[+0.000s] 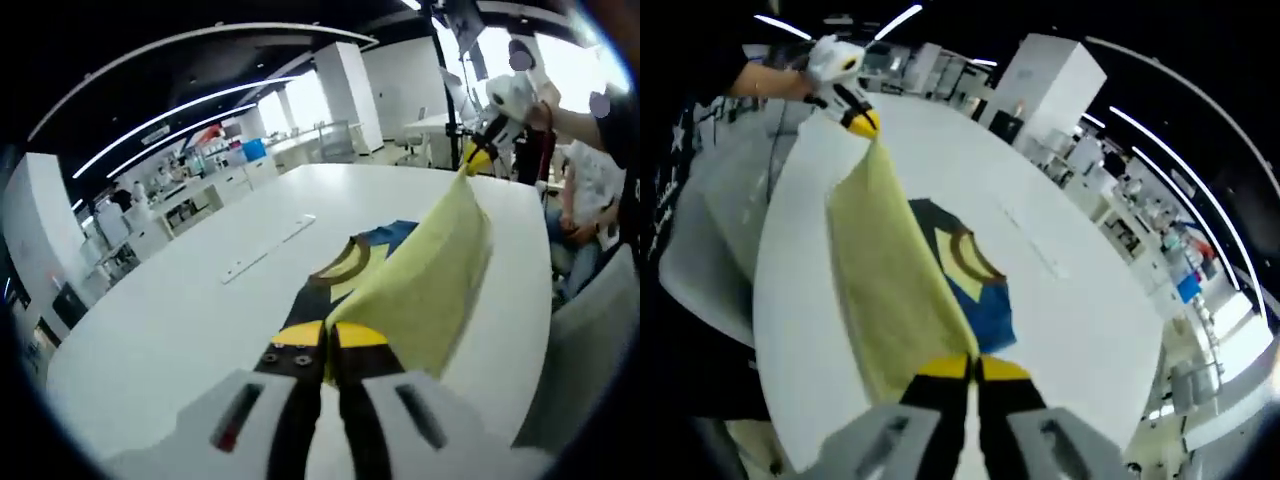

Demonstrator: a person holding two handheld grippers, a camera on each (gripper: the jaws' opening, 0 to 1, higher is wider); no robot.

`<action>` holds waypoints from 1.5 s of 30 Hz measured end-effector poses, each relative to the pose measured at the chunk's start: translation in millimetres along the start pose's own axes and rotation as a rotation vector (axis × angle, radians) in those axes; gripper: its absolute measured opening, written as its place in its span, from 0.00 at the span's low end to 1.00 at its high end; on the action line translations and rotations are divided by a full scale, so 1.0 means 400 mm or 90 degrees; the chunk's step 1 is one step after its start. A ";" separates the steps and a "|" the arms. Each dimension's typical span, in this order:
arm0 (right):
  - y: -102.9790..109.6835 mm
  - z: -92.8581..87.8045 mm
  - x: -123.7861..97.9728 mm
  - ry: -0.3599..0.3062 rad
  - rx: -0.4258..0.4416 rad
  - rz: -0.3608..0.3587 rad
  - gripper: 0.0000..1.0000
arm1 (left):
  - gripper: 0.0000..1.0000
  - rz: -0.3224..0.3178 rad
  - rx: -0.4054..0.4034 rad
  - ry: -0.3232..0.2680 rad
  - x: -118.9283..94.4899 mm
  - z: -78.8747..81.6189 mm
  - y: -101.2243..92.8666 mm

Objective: Fold the garment on the visible template until the final outline fits inside the template.

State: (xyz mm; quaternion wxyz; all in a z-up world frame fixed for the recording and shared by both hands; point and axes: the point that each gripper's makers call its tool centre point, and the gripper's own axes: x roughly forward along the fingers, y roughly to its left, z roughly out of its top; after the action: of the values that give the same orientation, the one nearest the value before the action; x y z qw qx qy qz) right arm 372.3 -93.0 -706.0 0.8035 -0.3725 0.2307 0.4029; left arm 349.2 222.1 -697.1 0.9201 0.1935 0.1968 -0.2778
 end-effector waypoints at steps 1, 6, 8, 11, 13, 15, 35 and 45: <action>-0.008 0.004 0.005 0.000 -0.001 -0.005 0.00 | 0.00 0.003 0.005 -0.002 0.003 0.003 0.007; -0.047 0.018 0.023 -0.001 -0.011 -0.030 0.00 | 0.00 0.030 0.013 -0.013 0.024 0.028 0.048; -0.067 0.022 0.035 -0.003 -0.008 -0.037 0.00 | 0.00 0.038 0.023 -0.015 0.042 0.038 0.067; -0.095 0.020 0.054 0.009 -0.014 -0.055 0.00 | 0.00 0.050 0.018 -0.025 0.068 0.055 0.095; -0.107 0.023 0.067 0.015 -0.019 -0.061 0.00 | 0.00 0.065 0.019 -0.026 0.090 0.063 0.114; -0.116 0.020 0.083 0.026 -0.028 -0.066 0.00 | 0.00 0.070 0.027 -0.021 0.111 0.065 0.119; -0.136 -0.068 0.267 0.109 -0.029 -0.053 0.00 | 0.00 0.085 0.028 0.086 0.303 -0.071 0.155; -0.151 -0.098 0.358 0.115 -0.032 -0.043 0.00 | 0.00 0.077 0.021 0.121 0.354 -0.140 0.161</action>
State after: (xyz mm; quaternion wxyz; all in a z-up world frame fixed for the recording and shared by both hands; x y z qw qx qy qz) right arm 500.4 -79.6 -801.2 0.7828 -0.4350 0.2790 0.3465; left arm 481.7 235.9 -795.3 0.9092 0.2452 0.2664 -0.2055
